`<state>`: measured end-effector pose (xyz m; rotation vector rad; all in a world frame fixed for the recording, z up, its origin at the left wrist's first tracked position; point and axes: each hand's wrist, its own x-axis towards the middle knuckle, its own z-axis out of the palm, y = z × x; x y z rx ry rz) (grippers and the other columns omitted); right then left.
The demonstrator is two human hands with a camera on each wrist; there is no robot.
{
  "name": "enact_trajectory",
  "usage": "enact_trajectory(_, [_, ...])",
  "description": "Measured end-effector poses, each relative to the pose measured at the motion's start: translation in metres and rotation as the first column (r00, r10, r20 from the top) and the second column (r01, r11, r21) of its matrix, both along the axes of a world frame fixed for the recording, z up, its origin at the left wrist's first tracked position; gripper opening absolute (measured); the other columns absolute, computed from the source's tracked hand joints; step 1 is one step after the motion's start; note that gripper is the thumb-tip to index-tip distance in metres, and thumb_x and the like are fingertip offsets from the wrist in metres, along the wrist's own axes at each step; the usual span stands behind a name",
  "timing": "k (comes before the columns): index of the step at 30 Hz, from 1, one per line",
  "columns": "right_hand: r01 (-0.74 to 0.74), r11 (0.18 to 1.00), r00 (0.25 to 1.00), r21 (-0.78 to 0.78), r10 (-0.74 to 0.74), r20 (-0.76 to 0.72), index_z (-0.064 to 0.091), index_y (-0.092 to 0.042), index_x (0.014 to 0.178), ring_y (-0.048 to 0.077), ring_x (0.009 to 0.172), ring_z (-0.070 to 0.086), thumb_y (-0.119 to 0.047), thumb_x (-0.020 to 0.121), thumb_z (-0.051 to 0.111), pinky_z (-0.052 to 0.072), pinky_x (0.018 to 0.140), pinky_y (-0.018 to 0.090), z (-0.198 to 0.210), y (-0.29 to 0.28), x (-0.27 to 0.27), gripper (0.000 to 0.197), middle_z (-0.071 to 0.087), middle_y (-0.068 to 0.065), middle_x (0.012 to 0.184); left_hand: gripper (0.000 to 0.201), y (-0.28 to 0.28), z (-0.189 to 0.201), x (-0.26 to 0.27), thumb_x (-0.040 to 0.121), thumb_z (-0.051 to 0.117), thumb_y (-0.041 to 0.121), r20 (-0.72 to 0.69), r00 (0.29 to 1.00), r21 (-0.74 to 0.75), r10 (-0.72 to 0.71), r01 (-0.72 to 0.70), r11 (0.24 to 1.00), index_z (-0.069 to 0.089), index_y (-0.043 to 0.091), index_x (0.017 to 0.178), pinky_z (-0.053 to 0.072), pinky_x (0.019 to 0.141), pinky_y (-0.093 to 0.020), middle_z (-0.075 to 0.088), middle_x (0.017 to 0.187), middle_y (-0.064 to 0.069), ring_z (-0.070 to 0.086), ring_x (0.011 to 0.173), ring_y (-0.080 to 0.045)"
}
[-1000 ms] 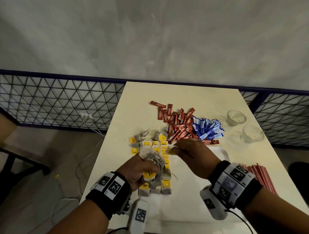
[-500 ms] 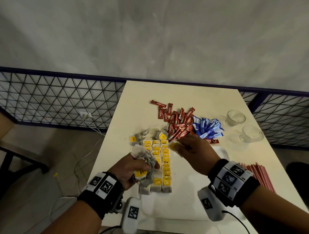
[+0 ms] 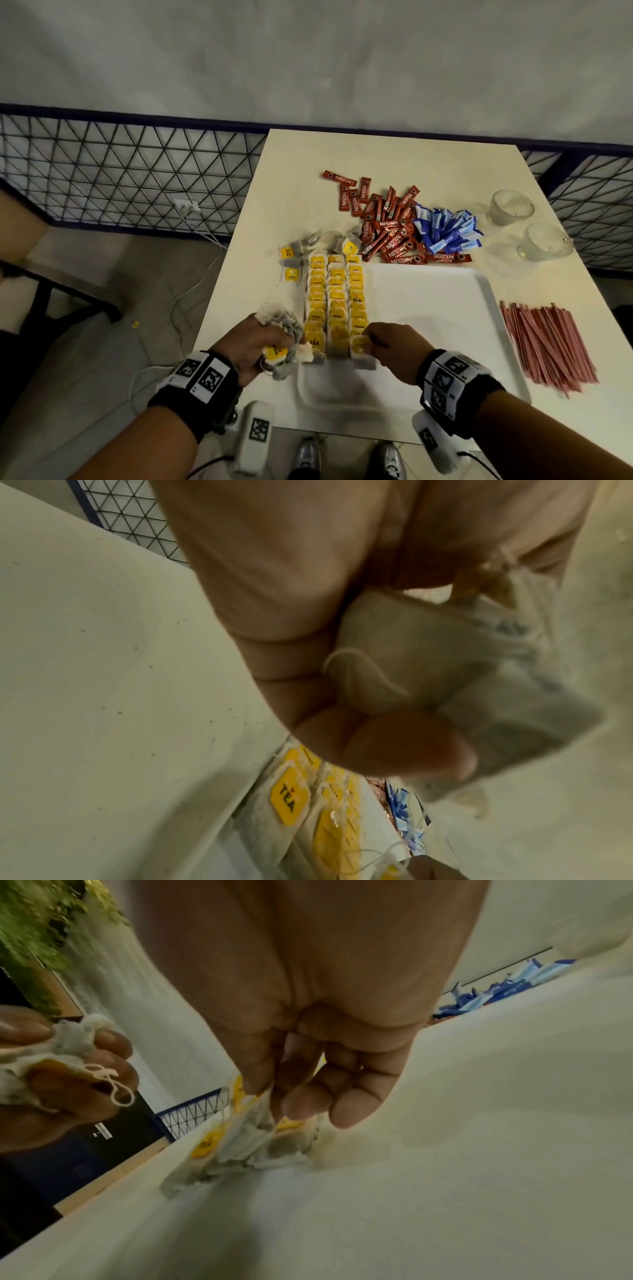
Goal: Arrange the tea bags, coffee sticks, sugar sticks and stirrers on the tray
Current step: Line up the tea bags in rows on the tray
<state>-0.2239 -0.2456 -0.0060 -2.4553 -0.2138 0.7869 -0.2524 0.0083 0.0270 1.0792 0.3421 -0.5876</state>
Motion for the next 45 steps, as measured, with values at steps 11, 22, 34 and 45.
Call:
enact_trajectory(11, [0.162, 0.984, 0.987, -0.071, -0.162, 0.011, 0.059, -0.023, 0.098, 0.021, 0.081, 0.055, -0.03, 0.092, 0.052, 0.039, 0.067, 0.025, -0.022, 0.01, -0.008, 0.012, 0.06, -0.001, 0.087, 0.031, 0.01, -0.01, -0.01, 0.048, 0.068, 0.004, 0.027, 0.999, 0.02, -0.043, 0.042, 0.999, 0.058, -0.008, 0.075, 0.037, 0.045, -0.025, 0.051, 0.08, -0.03, 0.043, 0.038, -0.022])
enact_trajectory(22, [-0.052, 0.997, 0.961, 0.065, 0.032, 0.273, 0.061, -0.023, 0.096, 0.013, 0.077, 0.054, -0.031, 0.076, 0.072, 0.041, 0.068, 0.018, -0.024, -0.002, -0.018, 0.024, 0.051, -0.007, 0.1, 0.042, 0.01, -0.011, -0.016, 0.049, 0.067, 0.004, 0.023, 0.999, 0.004, -0.046, 0.046, 0.999, 0.051, -0.009, 0.085, 0.033, 0.045, -0.024, 0.055, 0.068, -0.024, 0.043, 0.035, -0.021])
enact_trajectory(34, [-0.169, 0.982, 0.946, -0.089, 0.187, 0.264, 0.059, -0.022, 0.124, 0.024, 0.107, 0.056, -0.029, 0.088, 0.062, 0.041, 0.089, 0.025, -0.031, 0.004, -0.009, 0.038, 0.049, 0.002, 0.124, 0.033, 0.003, -0.009, -0.013, 0.048, 0.069, 0.005, 0.024, 0.999, 0.044, -0.021, 0.02, 0.999, 0.058, -0.005, 0.078, 0.039, 0.044, -0.025, 0.056, 0.08, -0.027, 0.046, 0.037, -0.026])
enact_trajectory(45, [-0.177, 0.977, 0.928, -0.118, 0.205, 0.31, 0.063, -0.024, 0.117, 0.027, 0.105, 0.055, -0.033, 0.08, 0.065, 0.047, 0.089, 0.033, -0.025, 0.008, -0.006, 0.038, 0.054, 0.002, 0.118, 0.044, 0.003, -0.008, -0.01, 0.047, 0.068, 0.003, 0.032, 0.999, 0.06, -0.003, 0.002, 0.998, 0.051, -0.009, 0.086, 0.04, 0.042, -0.024, 0.056, 0.08, -0.026, 0.049, 0.036, -0.029])
